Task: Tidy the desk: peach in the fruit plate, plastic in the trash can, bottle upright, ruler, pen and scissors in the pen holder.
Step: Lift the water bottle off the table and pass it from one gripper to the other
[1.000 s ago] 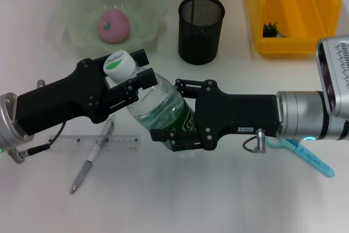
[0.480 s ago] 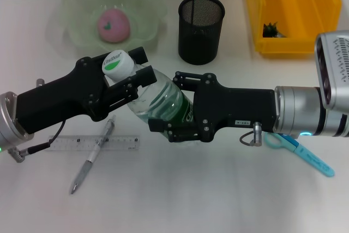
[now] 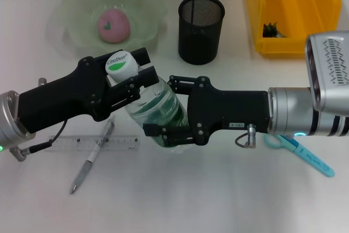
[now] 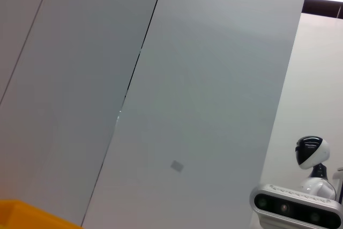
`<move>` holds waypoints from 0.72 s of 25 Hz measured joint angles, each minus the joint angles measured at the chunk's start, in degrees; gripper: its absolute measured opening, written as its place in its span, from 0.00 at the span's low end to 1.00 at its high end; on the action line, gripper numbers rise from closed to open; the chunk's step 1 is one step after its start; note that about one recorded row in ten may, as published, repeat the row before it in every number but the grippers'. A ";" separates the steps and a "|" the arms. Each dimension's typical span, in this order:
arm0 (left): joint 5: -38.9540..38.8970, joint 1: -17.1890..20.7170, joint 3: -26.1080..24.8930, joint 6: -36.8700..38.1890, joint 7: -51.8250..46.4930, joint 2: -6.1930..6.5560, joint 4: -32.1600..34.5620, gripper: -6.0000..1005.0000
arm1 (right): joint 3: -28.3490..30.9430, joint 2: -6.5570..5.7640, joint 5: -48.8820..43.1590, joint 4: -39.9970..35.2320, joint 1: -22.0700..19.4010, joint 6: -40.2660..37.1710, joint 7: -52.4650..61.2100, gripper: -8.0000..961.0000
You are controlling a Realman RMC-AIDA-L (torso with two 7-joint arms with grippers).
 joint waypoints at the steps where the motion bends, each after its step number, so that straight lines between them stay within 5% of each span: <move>1: 0.00 -0.06 -0.01 0.02 0.00 0.00 0.00 0.45 | -0.12 0.00 0.23 -0.01 0.01 0.20 0.02 0.81; 18: -1.29 -0.26 0.02 0.17 -0.21 0.06 0.40 0.45 | -0.88 0.00 2.78 -0.10 0.12 1.27 0.09 0.81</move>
